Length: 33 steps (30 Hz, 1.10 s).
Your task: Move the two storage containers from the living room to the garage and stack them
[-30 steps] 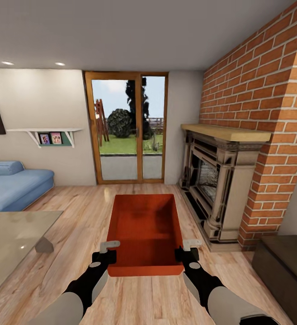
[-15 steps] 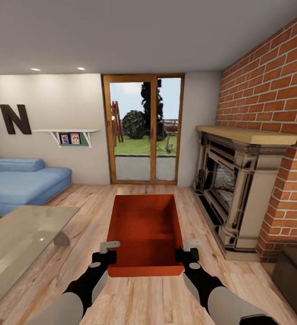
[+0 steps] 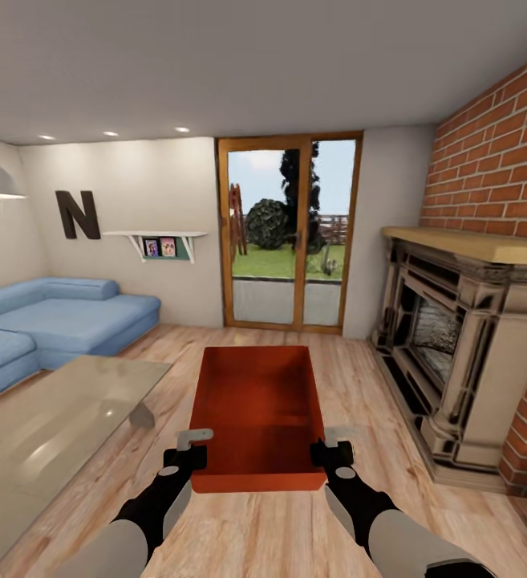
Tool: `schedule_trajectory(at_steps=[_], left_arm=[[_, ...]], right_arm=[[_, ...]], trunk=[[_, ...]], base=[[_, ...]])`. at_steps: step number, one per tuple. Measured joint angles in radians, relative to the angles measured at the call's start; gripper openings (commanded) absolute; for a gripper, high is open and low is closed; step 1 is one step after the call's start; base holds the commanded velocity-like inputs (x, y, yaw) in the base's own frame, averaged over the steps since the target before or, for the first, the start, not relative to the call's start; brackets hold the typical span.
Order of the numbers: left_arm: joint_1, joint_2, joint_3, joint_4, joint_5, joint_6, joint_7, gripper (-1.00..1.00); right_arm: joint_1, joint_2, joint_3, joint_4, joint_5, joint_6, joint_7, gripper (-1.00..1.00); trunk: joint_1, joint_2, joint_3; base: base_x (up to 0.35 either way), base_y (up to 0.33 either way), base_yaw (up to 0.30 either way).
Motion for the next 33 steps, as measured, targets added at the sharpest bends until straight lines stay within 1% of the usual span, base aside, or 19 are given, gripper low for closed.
schedule_trajectory(at_steps=[33], left_arm=[[0.000,0.000,0.001,-0.001,-0.001,0.000,-0.001,-1.00]], right_arm=[[0.000,0.000,0.002,-0.001,-0.002,0.000,-0.001,-1.00]], trunk=[[0.000,0.000,0.021]], base=[[0.000,0.000,0.252]])
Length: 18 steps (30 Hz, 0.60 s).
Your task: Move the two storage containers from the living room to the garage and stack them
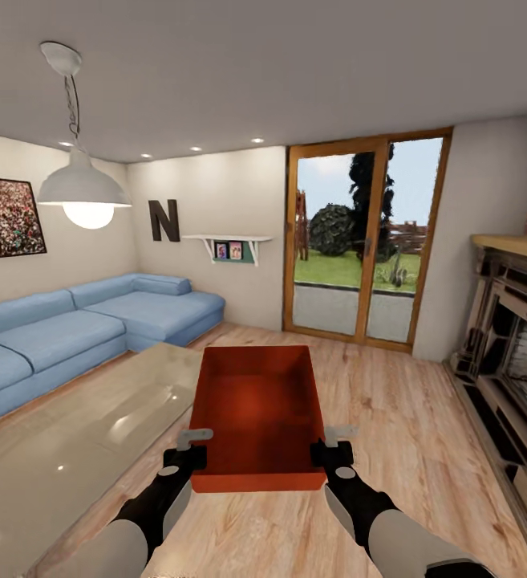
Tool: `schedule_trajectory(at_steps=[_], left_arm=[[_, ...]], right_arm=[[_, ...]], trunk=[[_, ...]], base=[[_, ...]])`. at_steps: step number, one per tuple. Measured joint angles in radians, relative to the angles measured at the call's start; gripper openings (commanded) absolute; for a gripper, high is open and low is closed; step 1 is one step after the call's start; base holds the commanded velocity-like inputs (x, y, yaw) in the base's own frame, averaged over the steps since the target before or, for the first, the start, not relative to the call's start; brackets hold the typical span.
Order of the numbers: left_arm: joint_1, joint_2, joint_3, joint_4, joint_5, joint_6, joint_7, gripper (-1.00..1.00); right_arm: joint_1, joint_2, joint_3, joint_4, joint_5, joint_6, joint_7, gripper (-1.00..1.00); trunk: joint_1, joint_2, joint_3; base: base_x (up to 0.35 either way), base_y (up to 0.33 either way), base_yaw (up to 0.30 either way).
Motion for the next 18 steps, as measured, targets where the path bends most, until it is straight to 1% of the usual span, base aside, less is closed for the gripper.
schedule_trajectory(at_steps=[18], left_arm=[[0.000,0.000,0.000,0.001,0.001,0.000,0.000,-1.00]], right_arm=[[0.000,0.000,-0.001,-0.001,0.001,0.001,0.000,-1.00]], trunk=[[0.000,0.000,0.001]], base=[[0.000,0.000,0.267]])
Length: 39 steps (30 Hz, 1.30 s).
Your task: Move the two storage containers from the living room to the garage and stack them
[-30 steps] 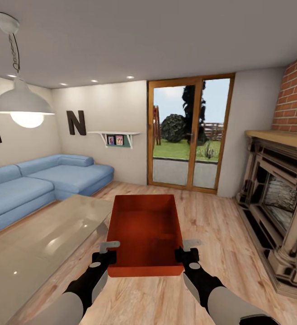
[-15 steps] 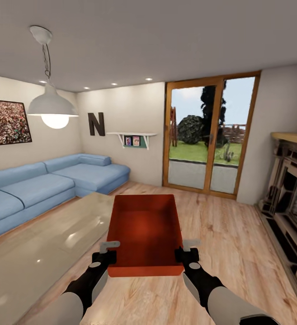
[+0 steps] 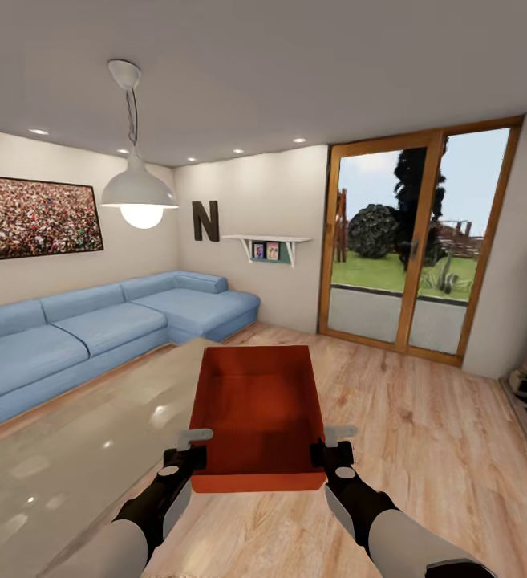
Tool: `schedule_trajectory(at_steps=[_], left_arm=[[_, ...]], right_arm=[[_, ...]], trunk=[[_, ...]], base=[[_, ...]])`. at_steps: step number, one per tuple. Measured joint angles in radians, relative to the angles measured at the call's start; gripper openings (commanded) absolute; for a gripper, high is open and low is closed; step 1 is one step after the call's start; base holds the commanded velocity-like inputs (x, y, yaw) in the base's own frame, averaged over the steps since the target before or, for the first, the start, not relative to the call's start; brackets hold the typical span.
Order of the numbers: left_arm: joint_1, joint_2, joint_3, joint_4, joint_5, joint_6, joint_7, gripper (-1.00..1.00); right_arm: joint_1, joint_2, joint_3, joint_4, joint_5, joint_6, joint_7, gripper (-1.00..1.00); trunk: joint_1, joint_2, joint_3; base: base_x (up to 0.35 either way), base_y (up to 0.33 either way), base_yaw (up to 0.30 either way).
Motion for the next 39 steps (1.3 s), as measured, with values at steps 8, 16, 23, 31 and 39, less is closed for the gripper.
schedule_trajectory(at_steps=[8,16,23,31,39], left_arm=[[0.000,0.000,0.000,-0.001,0.000,0.000,0.000,-1.00],[0.000,0.000,0.000,-0.001,0.000,0.000,0.000,-1.00],[0.000,0.000,0.000,-0.001,0.000,0.000,0.000,-1.00],[0.000,0.000,0.000,-0.001,0.001,0.000,0.000,-1.00],[0.000,0.000,0.000,0.000,0.001,0.000,0.000,-1.00]], right_arm=[[0.000,0.000,0.001,0.001,-0.002,-0.001,0.000,-1.00],[0.000,0.000,0.001,0.001,-0.001,-0.001,0.000,-1.00],[0.000,0.000,0.001,0.001,-0.002,-0.001,0.000,-1.00],[0.000,0.000,0.001,0.000,0.000,0.000,0.000,-1.00],[-0.001,0.000,0.001,0.000,-0.001,0.000,0.000,-1.00]], trunk=[[0.000,0.000,0.000],[0.000,0.000,0.000],[0.000,0.000,0.000],[0.000,0.000,0.000],[0.000,0.000,0.000]], base=[[0.000,0.000,0.269],[0.000,0.000,0.269],[0.000,0.000,0.269],[0.000,0.000,0.268],[0.000,0.000,0.268]])
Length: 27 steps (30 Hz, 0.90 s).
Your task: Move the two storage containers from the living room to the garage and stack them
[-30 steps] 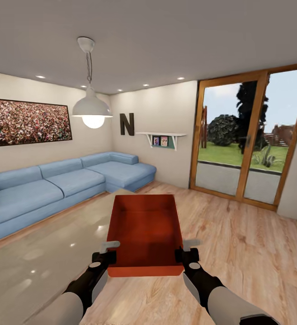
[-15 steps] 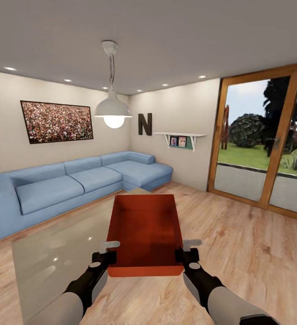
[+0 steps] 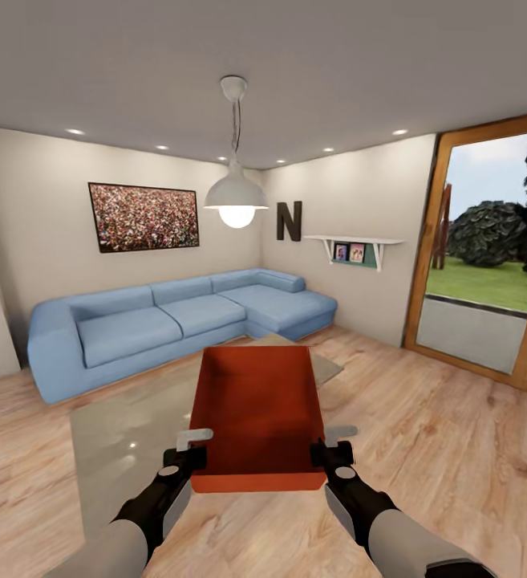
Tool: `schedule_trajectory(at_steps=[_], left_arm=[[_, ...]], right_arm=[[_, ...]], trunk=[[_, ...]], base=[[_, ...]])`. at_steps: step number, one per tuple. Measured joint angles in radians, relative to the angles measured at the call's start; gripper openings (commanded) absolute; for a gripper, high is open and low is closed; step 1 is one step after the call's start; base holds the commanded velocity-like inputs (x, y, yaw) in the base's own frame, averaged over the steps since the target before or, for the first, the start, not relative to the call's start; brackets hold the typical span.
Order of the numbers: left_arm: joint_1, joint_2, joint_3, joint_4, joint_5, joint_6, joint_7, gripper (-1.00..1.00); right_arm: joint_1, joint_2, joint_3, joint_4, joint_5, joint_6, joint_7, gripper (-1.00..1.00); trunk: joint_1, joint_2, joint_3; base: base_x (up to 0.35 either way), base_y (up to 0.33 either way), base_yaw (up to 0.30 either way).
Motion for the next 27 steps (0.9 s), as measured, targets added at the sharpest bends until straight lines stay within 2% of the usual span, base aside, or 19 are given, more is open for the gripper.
schedule_trajectory(at_steps=[27], left_arm=[[0.000,0.000,0.000,0.000,0.000,0.000,0.000,-1.00]], right_arm=[[0.000,0.000,-0.001,0.000,0.001,0.000,0.000,-1.00]], trunk=[[0.000,0.000,0.000]], base=[[0.000,0.000,0.268]])
